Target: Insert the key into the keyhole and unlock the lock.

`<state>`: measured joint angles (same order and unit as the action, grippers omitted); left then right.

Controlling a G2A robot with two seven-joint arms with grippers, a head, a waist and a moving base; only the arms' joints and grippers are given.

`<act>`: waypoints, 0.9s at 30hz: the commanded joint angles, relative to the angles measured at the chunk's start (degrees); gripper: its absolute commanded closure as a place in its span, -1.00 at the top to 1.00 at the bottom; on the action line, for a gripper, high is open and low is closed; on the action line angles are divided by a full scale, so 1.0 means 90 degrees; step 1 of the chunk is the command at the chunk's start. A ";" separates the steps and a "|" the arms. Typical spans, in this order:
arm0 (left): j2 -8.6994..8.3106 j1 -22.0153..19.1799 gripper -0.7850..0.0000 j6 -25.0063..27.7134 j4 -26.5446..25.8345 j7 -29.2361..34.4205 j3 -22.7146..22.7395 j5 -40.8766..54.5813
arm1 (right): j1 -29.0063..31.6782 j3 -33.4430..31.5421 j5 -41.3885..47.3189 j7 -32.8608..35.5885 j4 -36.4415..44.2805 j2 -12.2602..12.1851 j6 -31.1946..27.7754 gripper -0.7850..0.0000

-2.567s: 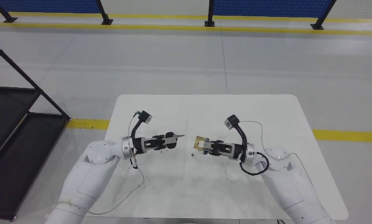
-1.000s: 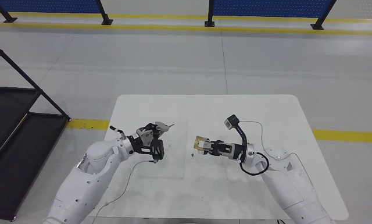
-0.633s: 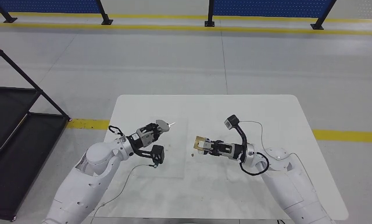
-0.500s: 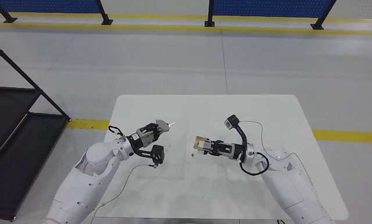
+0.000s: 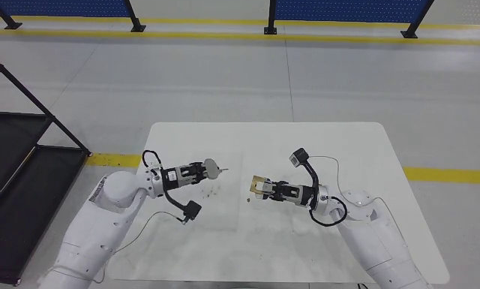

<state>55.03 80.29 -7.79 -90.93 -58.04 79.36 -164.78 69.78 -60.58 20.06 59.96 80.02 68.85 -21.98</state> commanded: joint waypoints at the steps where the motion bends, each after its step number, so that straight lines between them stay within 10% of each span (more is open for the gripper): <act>1: -0.0009 -0.0141 -1.00 -0.0483 0.0172 -0.0526 -0.0097 0.0067 | 0.0000 0.0000 0.0000 0.0000 0.0000 0.0000 0.0000 -1.00; 10: 0.0031 -0.1140 -1.00 -0.1598 0.1295 -0.2675 -0.0598 0.1414 | 0.0000 0.0000 0.0000 0.0000 0.0000 0.0000 0.0000 -1.00; 27: 0.0138 -0.1853 -1.00 -0.1292 0.2050 -0.2982 -0.1288 0.2434 | 0.0000 0.0000 0.0000 0.0000 0.0000 0.0000 0.0000 -1.00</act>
<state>56.27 63.62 -19.42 -72.49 -84.88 67.77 -142.88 69.78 -60.58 20.06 59.96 80.02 68.85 -21.98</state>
